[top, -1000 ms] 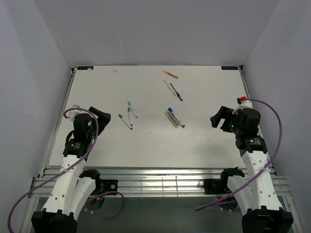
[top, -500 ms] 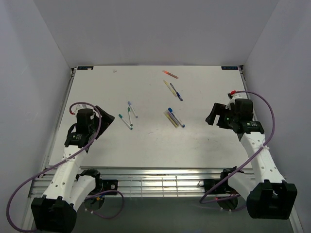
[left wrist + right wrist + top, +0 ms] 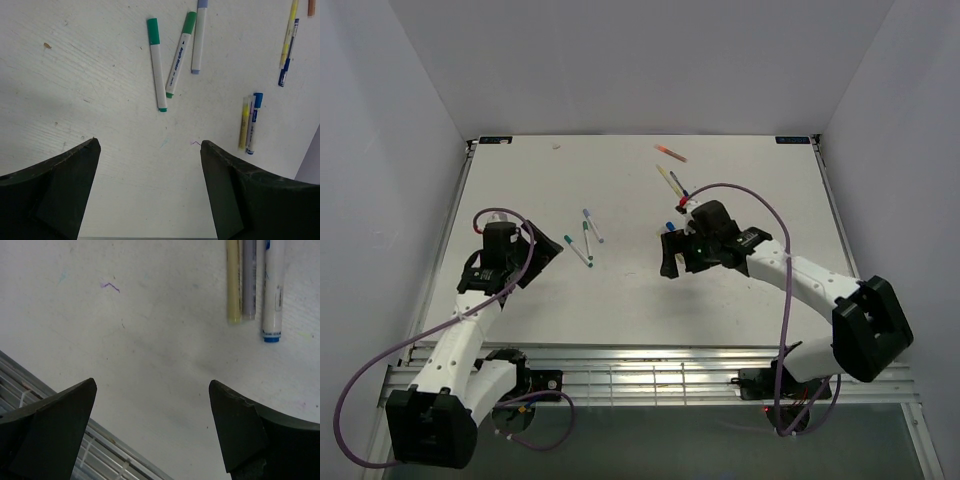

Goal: Open the pen caps

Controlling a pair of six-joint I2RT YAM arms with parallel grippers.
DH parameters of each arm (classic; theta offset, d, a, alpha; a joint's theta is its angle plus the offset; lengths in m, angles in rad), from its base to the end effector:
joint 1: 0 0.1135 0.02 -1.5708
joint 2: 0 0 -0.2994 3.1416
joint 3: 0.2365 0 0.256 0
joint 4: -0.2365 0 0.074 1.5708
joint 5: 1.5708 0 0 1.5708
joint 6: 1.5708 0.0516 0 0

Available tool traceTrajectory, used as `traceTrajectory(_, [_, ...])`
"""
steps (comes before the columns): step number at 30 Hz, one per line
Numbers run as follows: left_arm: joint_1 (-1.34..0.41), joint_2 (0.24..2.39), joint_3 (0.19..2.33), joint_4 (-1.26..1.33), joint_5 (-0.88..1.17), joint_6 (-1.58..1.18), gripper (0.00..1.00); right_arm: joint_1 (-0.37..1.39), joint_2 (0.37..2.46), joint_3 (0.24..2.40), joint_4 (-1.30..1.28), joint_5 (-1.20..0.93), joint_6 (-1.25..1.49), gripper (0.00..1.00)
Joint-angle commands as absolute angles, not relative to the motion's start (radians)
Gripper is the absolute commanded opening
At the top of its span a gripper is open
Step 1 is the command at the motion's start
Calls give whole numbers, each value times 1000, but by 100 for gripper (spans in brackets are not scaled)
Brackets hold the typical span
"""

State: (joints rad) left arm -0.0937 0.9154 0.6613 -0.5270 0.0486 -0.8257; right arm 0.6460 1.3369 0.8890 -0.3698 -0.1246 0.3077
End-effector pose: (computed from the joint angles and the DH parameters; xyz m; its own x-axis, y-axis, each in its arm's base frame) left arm 0.1816 -0.0196 0.2580 -0.5692 -0.6839 -0.4564 -0.4286 0.7205 -0.5452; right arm 0.2249 0.1776 0.2597 -0.7567 -0.1941 -0.6243 -0.4575 0.8394 0.2935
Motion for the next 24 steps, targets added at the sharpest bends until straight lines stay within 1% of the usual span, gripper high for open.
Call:
traceTrajectory(1, [-95, 937, 657, -525, 52, -815, 92, 693, 1445, 1011, -285, -75, 328, 100])
traceTrajectory(2, [-95, 949, 661, -526, 49, -810, 89, 704, 1469, 1058, -266, -75, 324, 100])
traceTrajectory(5, [-94, 997, 667, -516, 17, -814, 87, 715, 1561, 1171, -290, -61, 322, 100])
traceTrajectory(8, [-94, 1107, 718, -518, -43, -818, 82, 713, 1591, 1210, -279, -69, 331, 100])
traceTrajectory(9, [-95, 1182, 744, -534, -61, -819, 80, 713, 1592, 1221, -272, -64, 333, 100])
traceTrajectory(14, [-109, 1371, 931, -587, -124, -795, 79, 713, 1586, 1218, -275, -25, 316, 100])
traceTrajectory(24, [-160, 1623, 1127, -615, -195, -802, 78, 709, 1530, 1152, -275, 49, 273, 98])
